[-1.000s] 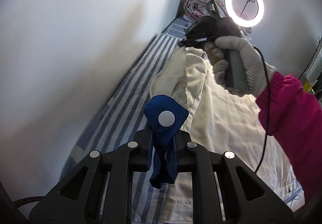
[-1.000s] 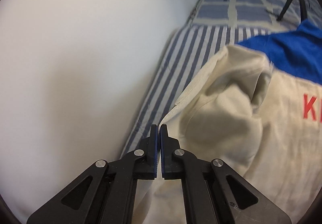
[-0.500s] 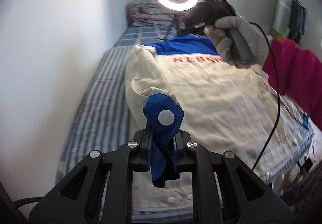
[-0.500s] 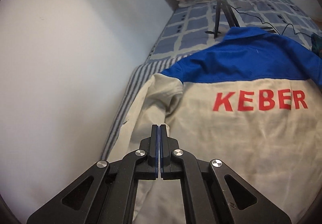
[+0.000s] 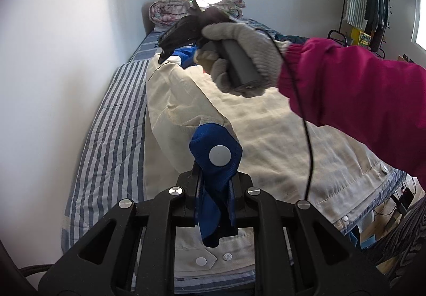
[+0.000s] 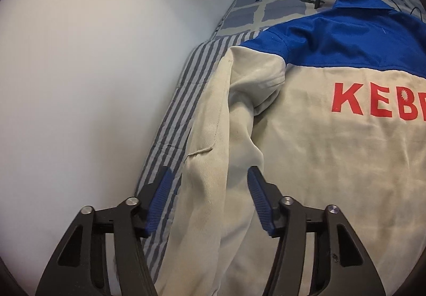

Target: Fold large clothes

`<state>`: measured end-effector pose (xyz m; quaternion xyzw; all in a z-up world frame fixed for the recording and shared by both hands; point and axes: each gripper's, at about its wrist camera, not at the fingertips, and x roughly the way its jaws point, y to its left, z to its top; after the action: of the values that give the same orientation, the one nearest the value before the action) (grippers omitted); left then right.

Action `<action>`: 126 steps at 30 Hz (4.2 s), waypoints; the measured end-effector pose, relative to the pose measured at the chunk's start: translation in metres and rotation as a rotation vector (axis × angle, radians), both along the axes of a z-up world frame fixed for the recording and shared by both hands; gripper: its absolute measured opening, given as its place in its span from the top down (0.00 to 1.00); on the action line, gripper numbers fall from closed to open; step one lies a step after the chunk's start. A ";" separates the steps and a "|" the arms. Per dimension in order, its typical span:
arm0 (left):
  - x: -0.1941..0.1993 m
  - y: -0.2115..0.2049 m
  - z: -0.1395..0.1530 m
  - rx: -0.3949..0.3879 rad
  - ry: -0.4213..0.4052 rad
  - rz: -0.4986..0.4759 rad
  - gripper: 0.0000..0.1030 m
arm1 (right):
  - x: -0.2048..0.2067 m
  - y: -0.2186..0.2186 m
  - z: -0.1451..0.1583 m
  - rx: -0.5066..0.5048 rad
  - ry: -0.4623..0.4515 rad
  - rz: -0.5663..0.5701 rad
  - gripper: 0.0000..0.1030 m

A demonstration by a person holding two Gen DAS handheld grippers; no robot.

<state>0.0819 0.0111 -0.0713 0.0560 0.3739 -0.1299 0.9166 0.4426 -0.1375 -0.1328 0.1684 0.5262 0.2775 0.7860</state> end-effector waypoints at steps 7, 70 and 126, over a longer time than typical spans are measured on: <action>-0.003 0.002 -0.004 -0.004 0.020 -0.027 0.87 | -0.019 -0.008 0.023 -0.045 -0.090 0.036 0.99; -0.054 0.092 -0.077 -0.317 0.359 0.284 0.98 | -0.003 0.126 -0.023 -0.470 -0.183 0.081 1.00; -0.020 0.150 -0.130 -0.576 0.518 0.384 0.51 | -0.342 0.038 -0.065 -0.220 -0.173 0.471 0.94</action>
<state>0.0621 0.1612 -0.2008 -0.3071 0.5436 -0.0658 0.7784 0.1010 -0.0998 -0.1978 -0.0693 0.5089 0.4071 0.7553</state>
